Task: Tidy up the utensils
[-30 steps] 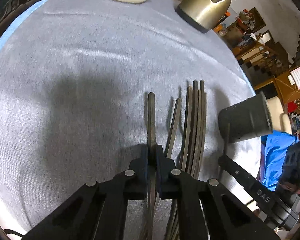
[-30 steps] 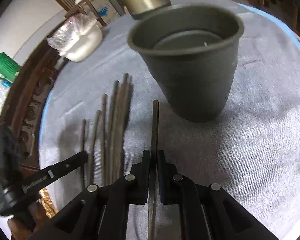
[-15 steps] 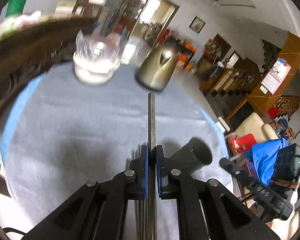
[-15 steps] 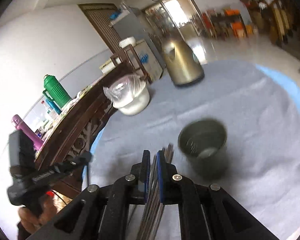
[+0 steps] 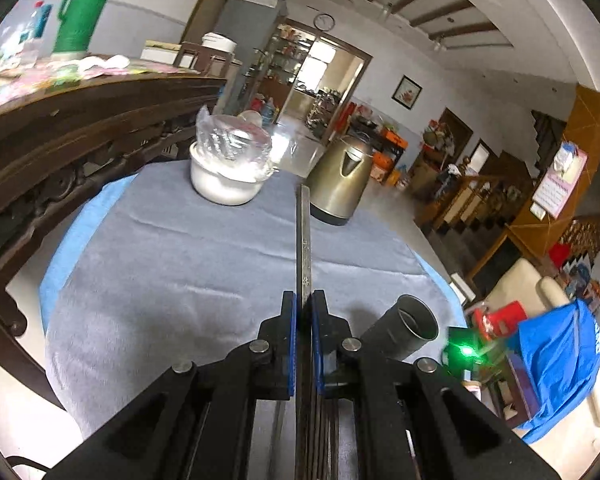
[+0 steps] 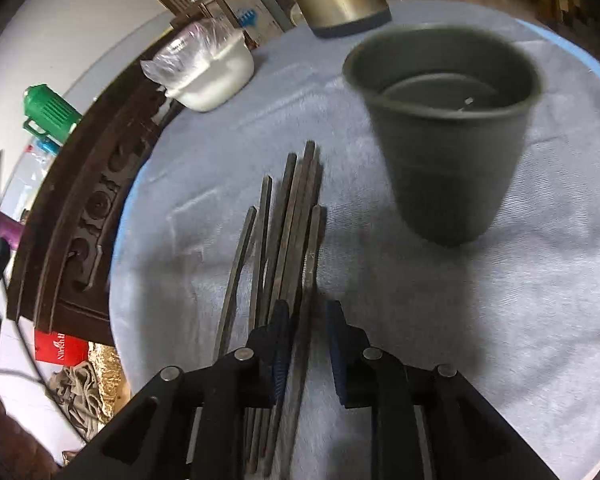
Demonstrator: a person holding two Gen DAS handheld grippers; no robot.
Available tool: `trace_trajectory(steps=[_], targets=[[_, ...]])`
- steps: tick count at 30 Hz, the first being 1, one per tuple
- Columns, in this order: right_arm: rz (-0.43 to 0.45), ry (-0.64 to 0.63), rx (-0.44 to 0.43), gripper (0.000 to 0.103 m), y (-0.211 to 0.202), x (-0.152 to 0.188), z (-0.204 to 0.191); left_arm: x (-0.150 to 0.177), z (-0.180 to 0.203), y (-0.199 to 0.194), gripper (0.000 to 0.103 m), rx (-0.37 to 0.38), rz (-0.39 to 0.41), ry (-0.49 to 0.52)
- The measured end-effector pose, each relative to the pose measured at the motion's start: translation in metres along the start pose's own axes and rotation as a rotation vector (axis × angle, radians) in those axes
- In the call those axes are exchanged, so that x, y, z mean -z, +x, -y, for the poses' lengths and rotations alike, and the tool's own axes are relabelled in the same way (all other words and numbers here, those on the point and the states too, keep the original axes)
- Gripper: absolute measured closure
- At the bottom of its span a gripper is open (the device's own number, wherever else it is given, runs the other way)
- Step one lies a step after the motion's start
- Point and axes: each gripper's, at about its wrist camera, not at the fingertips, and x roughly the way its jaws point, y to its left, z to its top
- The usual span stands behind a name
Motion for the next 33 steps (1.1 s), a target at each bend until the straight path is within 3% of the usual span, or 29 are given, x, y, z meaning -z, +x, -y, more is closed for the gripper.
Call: trace_trajectory(steps=[4,9,13,17,20,26,29,30,33], targets=[[0.01,-0.033,0.045,0.074,0.02,-0.004,-0.013,0.002,-0.01,0.003,0.096,0.013,-0.013,-0.037],[-0.017,-0.125,0.135,0.074,0.012,0.004,-0.018,0.004,-0.013,-0.001,0.096,0.021,-0.02,-0.043],[-0.035,-0.108,0.197,0.076,-0.008,0.021,0.003,0.008,-0.015,-0.003,0.096,0.033,-0.018,-0.043],[-0.014,-0.09,0.077,0.073,-0.034,0.025,0.013,0.013,-0.013,0.002,0.096,0.048,-0.036,-0.047],[0.021,-0.026,0.071,0.073,-0.041,0.016,0.029,0.013,-0.008,0.004,0.096,0.063,-0.043,-0.037],[-0.037,0.047,0.051,0.074,-0.019,0.003,0.047,0.014,0.001,0.001,0.096,0.071,-0.034,-0.018],[-0.012,0.044,0.042,0.081,-0.015,0.002,0.044,0.014,0.002,0.002,0.096,0.072,-0.042,-0.024],[-0.008,0.043,0.035,0.09,-0.012,0.002,0.04,0.014,0.003,0.002,0.096,0.069,-0.043,-0.02],[0.019,0.027,0.078,0.096,-0.02,0.005,0.041,0.014,0.006,0.002,0.096,0.069,-0.043,-0.009]])
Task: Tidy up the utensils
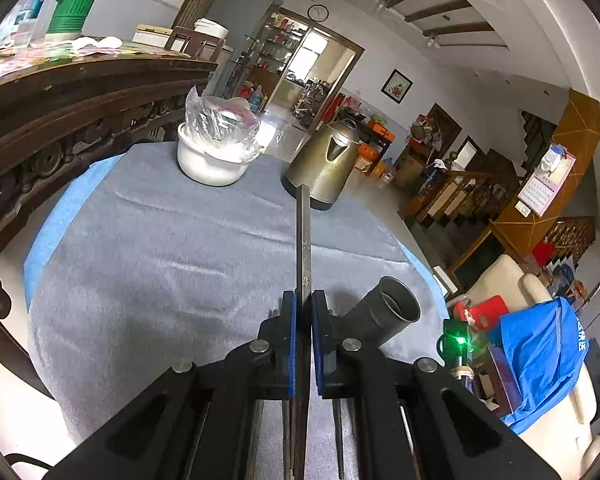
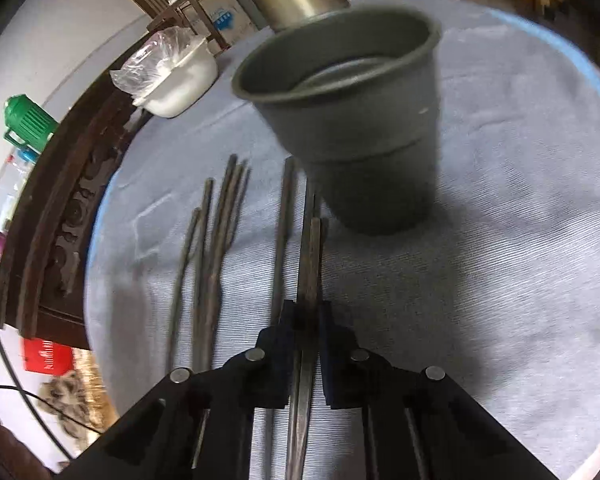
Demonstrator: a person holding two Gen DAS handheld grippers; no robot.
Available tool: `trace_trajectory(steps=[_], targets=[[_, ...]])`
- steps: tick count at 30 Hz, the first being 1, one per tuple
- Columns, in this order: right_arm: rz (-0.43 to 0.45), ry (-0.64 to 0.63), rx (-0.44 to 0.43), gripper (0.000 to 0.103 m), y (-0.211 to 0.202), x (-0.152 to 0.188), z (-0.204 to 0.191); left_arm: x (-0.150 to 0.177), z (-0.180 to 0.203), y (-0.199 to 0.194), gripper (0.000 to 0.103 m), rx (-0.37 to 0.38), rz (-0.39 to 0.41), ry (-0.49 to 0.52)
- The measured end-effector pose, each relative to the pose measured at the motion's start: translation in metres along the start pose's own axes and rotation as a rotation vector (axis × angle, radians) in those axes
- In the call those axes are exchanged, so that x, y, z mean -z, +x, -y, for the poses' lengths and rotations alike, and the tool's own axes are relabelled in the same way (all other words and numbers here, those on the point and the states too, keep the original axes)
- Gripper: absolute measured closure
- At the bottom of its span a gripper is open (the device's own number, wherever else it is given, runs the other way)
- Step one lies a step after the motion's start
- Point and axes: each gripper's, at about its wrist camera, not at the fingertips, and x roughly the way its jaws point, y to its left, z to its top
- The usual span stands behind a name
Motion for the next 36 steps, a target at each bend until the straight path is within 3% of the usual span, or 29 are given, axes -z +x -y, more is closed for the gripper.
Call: trace_trajectory(steps=[5,10,15,20,22,28,36], targets=[[0.014,0.057,-0.086,0.097,-0.019,0.003,0.02,0.004,0.006,0.007,0.096,0.013,-0.017,0.011],[0.064,0.009,-0.17,0.097,-0.048,0.006,0.012,0.004,0.011,0.01,0.096,0.015,-0.029,0.027],[0.238,-0.044,-0.225,0.098,-0.102,-0.009,-0.003,-0.008,0.023,0.003,0.096,0.049,0.019,0.046],[0.453,-0.053,-0.238,0.098,-0.152,-0.019,-0.005,-0.025,0.036,-0.009,0.096,0.107,0.147,0.05],[0.483,-0.063,-0.231,0.098,-0.16,-0.024,-0.005,-0.03,0.043,-0.011,0.096,0.116,0.195,0.058],[0.273,-0.052,-0.278,0.096,-0.124,-0.02,-0.006,-0.029,0.044,-0.015,0.096,0.104,0.236,0.052],[0.035,-0.053,-0.095,0.095,-0.034,0.004,0.0,-0.008,0.039,-0.018,0.096,0.043,0.211,0.065]])
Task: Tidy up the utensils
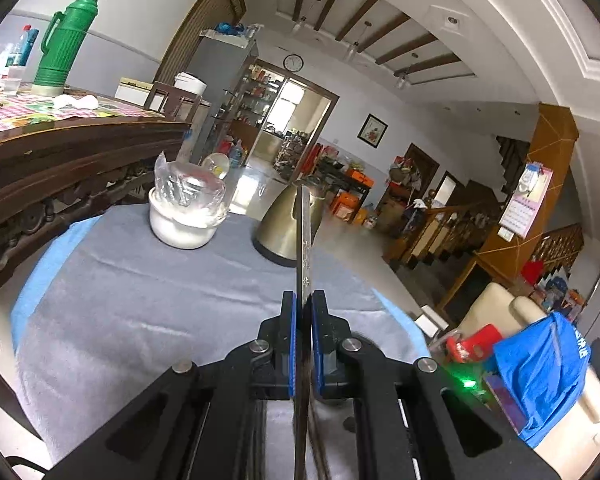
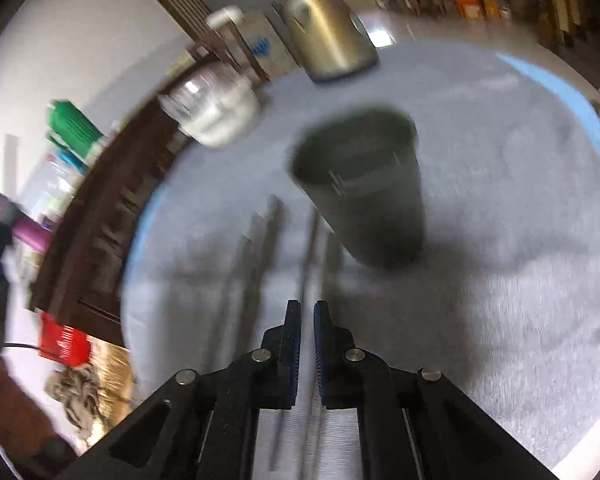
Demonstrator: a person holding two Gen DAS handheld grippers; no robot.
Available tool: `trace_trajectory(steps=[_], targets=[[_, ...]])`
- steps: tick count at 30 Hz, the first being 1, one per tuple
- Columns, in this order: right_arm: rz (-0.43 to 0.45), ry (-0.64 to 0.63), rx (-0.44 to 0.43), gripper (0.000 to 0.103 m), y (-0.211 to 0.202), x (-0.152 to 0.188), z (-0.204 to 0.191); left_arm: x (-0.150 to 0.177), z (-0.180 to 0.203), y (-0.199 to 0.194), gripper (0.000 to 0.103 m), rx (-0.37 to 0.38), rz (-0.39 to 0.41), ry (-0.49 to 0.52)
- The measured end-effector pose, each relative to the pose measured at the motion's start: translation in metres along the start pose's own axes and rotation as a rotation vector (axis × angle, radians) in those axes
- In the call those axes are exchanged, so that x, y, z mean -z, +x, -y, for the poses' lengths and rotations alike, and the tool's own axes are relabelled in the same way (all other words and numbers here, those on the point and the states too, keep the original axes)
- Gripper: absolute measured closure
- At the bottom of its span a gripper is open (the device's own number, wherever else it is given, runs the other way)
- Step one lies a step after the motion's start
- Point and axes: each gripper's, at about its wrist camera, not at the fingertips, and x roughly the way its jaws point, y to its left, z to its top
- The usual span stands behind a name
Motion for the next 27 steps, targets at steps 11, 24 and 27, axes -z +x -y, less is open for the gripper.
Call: trace_trajectory(steps=[11,24,27], targets=[[-0.049,0.012,0.056,0.088,0.034,0.005,0.002,0.021,-0.014,-0.006,0.096,-0.01,-0.056,-0.019],[-0.129,-0.014,0.095,0.094,0.03,0.013,0.001,0.025,-0.018,-0.009,0.096,-0.015,-0.068,-0.026],[-0.167,-0.032,0.102,0.094,0.02,0.024,0.004,0.029,-0.019,-0.005,0.096,-0.011,-0.085,-0.035]])
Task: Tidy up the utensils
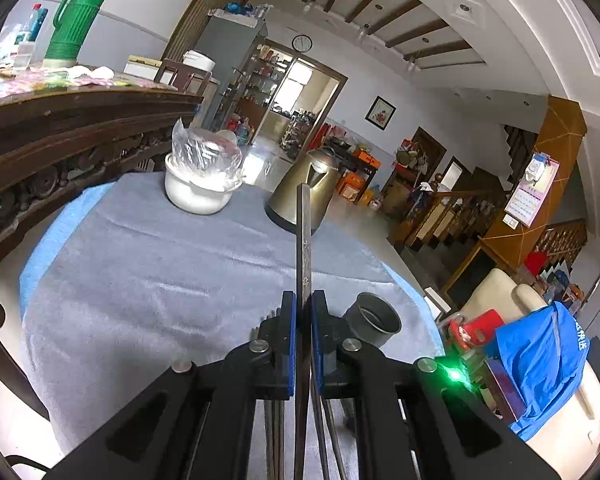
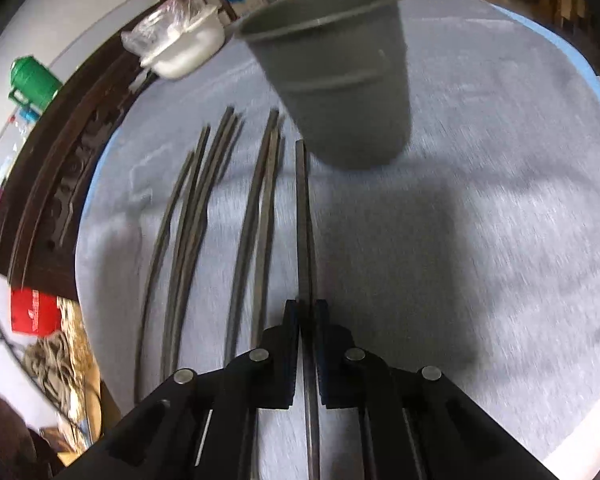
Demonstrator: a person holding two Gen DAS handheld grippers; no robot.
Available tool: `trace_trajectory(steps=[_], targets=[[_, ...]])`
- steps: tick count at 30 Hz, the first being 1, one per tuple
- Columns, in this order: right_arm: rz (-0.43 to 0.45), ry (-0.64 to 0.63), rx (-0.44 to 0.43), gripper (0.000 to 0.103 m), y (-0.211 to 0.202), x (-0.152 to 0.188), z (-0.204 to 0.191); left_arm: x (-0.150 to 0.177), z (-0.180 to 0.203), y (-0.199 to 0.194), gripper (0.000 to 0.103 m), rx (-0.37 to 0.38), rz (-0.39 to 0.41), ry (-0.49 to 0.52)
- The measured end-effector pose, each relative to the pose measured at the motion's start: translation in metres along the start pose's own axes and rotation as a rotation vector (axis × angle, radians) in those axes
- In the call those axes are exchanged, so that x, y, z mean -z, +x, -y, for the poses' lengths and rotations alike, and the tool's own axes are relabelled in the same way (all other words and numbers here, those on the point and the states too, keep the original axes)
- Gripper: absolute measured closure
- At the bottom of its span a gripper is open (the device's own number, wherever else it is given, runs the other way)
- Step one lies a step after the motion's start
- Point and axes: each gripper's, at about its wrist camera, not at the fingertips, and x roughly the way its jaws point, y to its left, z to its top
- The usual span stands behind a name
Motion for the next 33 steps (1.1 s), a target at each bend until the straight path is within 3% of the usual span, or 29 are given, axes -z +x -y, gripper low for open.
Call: trace_trajectory(steps=[4,10,14,16,19,26,29,33], targets=[[-0.019,-0.02,0.058,0.091,0.0,-0.003,-0.003,0.006,0.003,0.007,0.096,0.01,-0.029,-0.001],[0.022,-0.054,0.142,0.086,0.015,-0.037,-0.019,0.007,0.012,0.003,0.096,0.02,-0.022,0.035],[0.052,-0.037,0.117,0.086,0.019,-0.052,-0.016,0.009,0.017,0.004,0.096,0.03,-0.028,0.066],[0.054,-0.039,0.11,0.096,0.02,-0.056,-0.014,0.009,0.019,0.007,0.096,0.037,-0.033,0.071],[0.081,-0.076,0.101,0.096,0.011,-0.053,-0.012,0.01,0.022,0.01,0.096,0.056,-0.035,0.082],[0.278,-0.157,-0.037,0.097,-0.051,-0.054,-0.02,-0.002,0.025,0.026,0.096,0.105,-0.046,0.068],[0.379,-0.147,-0.122,0.097,-0.078,-0.058,-0.019,-0.009,0.031,0.032,0.096,0.118,-0.039,0.08],[0.519,-0.113,-0.172,0.097,-0.115,-0.063,-0.016,-0.025,0.044,0.042,0.096,0.139,-0.015,0.109]])
